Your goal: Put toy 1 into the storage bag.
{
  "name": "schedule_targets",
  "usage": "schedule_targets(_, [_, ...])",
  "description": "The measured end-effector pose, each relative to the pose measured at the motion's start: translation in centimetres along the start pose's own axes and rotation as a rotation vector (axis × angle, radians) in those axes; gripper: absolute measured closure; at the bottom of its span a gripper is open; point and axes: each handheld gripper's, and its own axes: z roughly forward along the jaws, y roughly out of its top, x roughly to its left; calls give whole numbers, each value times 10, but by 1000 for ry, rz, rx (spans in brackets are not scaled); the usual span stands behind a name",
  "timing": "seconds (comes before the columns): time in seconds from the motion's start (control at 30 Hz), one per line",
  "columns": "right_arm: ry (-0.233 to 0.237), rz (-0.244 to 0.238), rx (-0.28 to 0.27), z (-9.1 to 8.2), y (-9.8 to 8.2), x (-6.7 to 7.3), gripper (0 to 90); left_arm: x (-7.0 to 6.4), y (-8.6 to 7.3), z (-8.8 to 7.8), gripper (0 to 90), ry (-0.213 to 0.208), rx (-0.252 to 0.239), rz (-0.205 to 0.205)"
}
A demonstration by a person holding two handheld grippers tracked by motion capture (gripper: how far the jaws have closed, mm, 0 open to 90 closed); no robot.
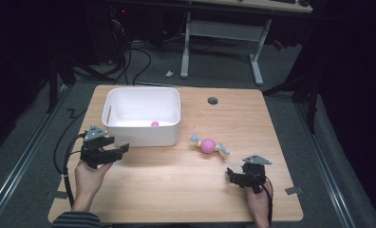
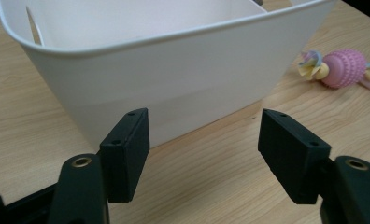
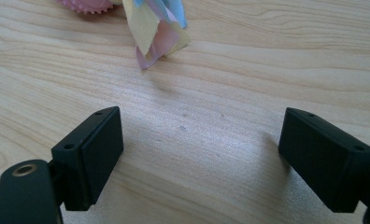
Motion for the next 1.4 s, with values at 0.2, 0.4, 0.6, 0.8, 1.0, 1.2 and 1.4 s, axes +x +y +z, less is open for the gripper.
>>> schedule_targets(0.2, [-1,0,0,0,0,0,138,-3,-12,12,342,-6,19,-12])
schedule_targets(0.4, [-1,0,0,0,0,0,137,-6,-19,19,342,-5,29,-14])
schedule_targets(0.6, [0,1,0,0,0,0,138,-11,-29,30,342,12,40,-7])
schedule_targets(0.8, [0,2,0,0,0,0,137,-16,-40,48,342,27,56,-3])
schedule_targets(1.0, [0,1,0,0,0,0,137,-23,-53,69,342,47,91,22])
schedule_targets(1.2, [0,1,0,0,0,0,137,-23,-59,77,341,52,99,16])
schedule_targets(1.4, [0,3,0,0,0,0,136,-23,-65,85,334,62,79,24])
